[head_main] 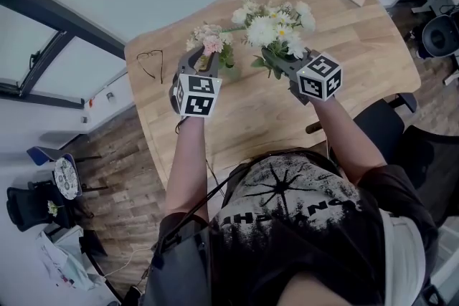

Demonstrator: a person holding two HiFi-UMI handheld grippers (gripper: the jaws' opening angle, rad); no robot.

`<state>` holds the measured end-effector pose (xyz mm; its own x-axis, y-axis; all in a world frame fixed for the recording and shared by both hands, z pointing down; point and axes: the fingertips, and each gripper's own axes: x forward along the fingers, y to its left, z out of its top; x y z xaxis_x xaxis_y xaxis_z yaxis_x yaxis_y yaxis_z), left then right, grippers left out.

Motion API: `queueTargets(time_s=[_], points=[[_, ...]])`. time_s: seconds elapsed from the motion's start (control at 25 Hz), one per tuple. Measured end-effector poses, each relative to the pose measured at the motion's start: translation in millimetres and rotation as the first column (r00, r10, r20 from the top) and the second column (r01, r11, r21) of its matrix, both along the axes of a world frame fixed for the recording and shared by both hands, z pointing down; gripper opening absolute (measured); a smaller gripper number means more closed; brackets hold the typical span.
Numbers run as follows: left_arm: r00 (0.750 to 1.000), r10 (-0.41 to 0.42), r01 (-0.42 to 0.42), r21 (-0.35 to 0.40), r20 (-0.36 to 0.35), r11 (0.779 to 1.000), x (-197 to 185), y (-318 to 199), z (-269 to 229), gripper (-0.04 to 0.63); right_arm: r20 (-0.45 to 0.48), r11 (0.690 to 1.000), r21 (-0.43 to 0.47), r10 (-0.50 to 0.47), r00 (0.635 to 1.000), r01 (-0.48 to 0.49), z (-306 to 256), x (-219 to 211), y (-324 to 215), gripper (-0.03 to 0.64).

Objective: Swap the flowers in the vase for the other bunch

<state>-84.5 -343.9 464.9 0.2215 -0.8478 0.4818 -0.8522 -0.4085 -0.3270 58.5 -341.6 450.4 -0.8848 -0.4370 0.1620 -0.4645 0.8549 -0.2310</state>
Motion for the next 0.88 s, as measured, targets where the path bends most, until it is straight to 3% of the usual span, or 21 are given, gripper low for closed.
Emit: queueTargets(time_s=[0.88], points=[[0.999, -0.028, 0.033, 0.139, -0.041, 0.99, -14.7, 6.0, -53.6, 0.086, 0.015, 1.0, 0.018, -0.013, 1.0, 0.013, -12.7, -10.8, 8.9, 0.069]])
